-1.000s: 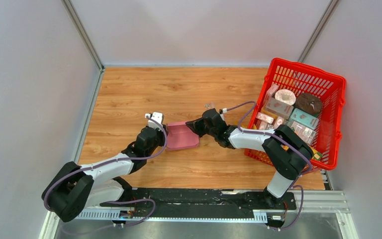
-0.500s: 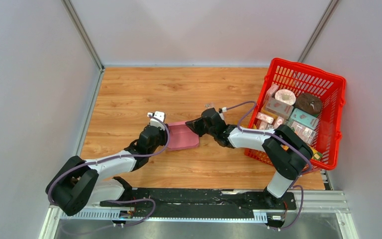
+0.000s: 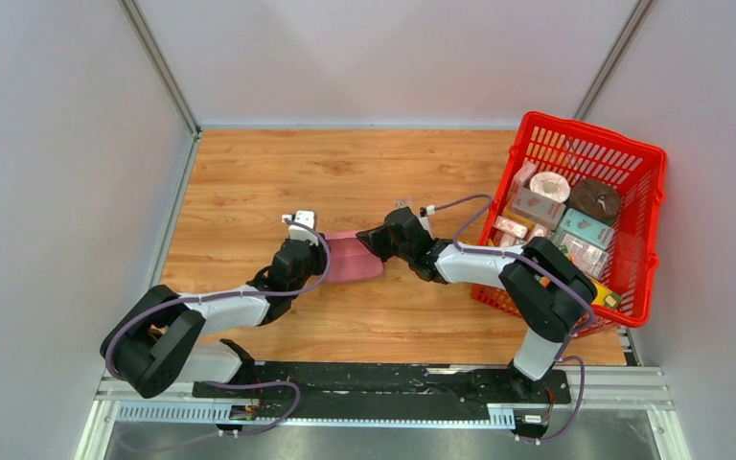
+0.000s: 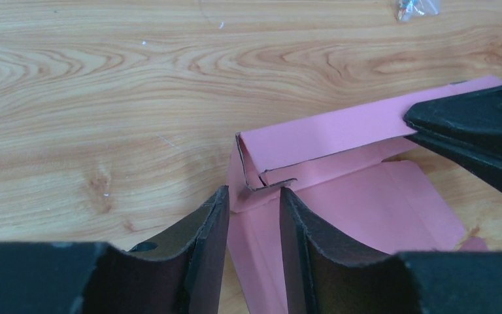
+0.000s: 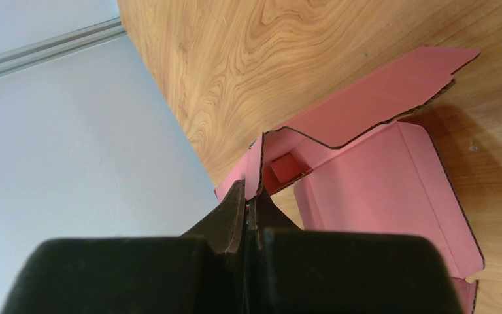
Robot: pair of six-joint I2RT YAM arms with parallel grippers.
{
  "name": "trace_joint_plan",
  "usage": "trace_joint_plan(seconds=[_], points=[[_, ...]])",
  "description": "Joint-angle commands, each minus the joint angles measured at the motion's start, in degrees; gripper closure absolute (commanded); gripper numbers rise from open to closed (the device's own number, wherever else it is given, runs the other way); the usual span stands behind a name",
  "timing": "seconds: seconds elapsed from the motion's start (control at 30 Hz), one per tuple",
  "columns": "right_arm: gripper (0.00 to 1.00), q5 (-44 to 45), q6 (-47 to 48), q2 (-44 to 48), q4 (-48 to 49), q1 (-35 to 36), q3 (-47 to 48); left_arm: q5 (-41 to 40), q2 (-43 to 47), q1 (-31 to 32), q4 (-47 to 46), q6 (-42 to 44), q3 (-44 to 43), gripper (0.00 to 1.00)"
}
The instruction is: Fold the paper box
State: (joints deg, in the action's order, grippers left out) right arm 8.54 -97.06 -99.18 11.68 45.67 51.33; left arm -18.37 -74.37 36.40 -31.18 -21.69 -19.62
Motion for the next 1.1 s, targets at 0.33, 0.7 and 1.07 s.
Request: trace_joint_plan(seconds=[0.33,0.7,1.07], points=[[1.00,-0.1,2.4,-1.0,-3.7,1.2,-0.4,-12.7,-5.9,4.1,-6.1,0.2,-4.3,0.86],[1.00,-0.6,1.7,-0.8,-2.6,1.2,-1.1,-16.0,-11.8,5.3,-6.3,1.2,-6.8,0.77],[1.00,0.3,2.0,0.6,-2.5,2.1,-1.6,-30.4,-17.0,8.4,4.6,-4.1,-11.6,1.00]])
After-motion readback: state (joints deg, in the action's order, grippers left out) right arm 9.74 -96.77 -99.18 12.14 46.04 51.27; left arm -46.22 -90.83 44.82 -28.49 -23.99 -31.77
